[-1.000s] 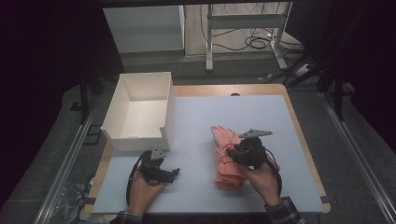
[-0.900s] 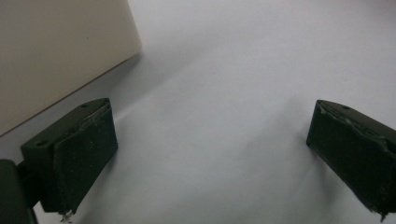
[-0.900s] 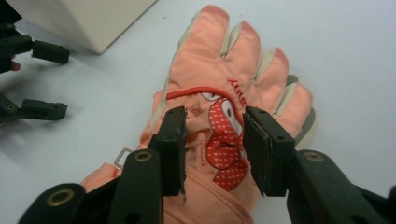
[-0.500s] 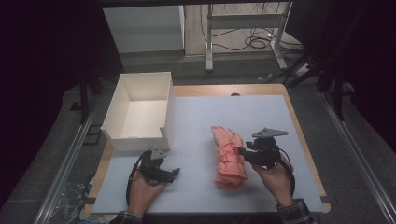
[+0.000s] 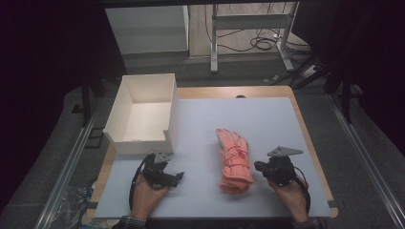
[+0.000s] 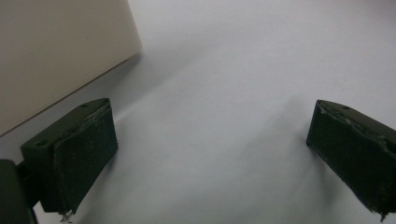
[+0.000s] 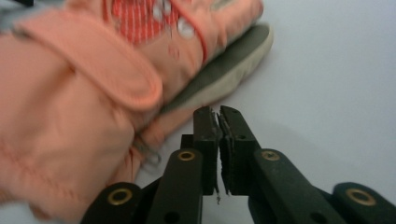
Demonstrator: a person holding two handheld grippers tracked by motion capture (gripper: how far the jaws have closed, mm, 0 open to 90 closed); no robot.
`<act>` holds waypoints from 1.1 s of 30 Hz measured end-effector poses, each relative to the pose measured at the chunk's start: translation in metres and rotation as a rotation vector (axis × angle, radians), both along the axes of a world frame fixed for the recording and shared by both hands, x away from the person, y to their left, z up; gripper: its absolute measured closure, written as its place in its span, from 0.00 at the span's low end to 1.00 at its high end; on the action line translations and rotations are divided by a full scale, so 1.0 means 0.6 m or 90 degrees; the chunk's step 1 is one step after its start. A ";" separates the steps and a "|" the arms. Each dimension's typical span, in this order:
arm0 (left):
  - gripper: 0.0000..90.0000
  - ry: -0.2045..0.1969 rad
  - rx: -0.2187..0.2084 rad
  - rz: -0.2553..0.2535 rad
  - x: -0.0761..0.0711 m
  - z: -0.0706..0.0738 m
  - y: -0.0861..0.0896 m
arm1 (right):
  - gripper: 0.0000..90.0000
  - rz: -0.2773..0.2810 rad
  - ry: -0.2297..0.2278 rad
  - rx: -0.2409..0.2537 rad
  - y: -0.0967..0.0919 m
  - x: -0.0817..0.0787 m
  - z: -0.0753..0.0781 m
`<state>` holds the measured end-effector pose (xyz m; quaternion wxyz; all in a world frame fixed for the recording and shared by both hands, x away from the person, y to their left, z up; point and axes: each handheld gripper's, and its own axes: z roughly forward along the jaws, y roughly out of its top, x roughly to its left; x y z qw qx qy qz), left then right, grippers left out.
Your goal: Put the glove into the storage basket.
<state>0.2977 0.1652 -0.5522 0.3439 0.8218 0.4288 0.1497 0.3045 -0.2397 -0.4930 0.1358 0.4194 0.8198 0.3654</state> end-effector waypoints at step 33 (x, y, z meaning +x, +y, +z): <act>0.02 -0.001 0.002 -0.002 0.001 0.000 0.000 | 0.95 0.093 0.033 0.034 0.068 -0.034 -0.062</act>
